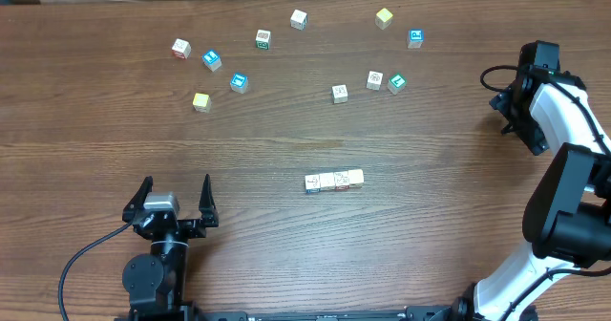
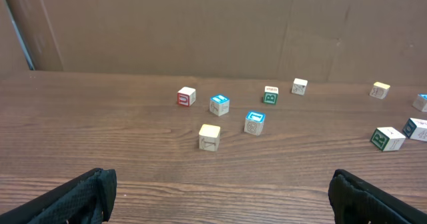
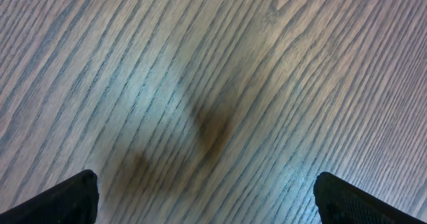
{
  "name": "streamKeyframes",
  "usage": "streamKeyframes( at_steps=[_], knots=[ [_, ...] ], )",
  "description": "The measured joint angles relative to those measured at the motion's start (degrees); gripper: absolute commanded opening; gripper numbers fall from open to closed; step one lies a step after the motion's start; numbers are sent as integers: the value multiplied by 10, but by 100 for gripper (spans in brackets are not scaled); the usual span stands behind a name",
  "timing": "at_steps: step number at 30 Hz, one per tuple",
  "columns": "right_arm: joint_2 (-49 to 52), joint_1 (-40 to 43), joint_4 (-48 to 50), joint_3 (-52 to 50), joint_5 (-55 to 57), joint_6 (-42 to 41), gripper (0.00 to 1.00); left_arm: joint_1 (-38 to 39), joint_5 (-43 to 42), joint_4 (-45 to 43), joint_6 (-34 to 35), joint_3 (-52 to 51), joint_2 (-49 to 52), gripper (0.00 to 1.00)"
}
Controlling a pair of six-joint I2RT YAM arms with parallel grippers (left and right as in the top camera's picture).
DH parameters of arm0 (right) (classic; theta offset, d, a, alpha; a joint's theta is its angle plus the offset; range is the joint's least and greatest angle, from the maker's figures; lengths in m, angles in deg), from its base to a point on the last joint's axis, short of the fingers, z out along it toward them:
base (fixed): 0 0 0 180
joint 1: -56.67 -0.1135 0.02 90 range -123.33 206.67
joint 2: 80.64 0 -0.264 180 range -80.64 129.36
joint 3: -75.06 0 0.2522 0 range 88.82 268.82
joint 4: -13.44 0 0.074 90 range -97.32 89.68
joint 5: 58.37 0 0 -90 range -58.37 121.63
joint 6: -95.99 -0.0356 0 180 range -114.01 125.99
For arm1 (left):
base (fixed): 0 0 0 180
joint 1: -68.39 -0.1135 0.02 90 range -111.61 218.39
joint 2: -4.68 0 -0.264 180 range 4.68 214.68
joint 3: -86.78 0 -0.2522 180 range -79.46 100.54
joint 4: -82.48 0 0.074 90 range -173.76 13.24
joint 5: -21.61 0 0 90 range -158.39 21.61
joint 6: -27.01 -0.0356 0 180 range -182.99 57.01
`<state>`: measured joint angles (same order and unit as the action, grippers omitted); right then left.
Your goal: Form a horizontal line
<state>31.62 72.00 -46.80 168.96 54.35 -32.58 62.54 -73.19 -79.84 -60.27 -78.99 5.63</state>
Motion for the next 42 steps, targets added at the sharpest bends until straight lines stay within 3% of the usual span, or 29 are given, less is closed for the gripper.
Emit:
streamKeyframes(
  at_steps=[6,12,17,26,42],
  knots=[
    [0,-12,0,0,0,0,100,0,2,0,0,0,0,99],
    [-10,-81,0,0,0,0,100,0,2,0,0,0,0,100],
    [-43,-125,0,0,-1,0,100,0,2,0,0,0,0,100],
    [-128,-132,1,-1,0,0,100,0,2,0,0,0,0,100],
    [-301,-150,9,-166,0,0,100,0,4,0,0,0,0,99]
  ],
)
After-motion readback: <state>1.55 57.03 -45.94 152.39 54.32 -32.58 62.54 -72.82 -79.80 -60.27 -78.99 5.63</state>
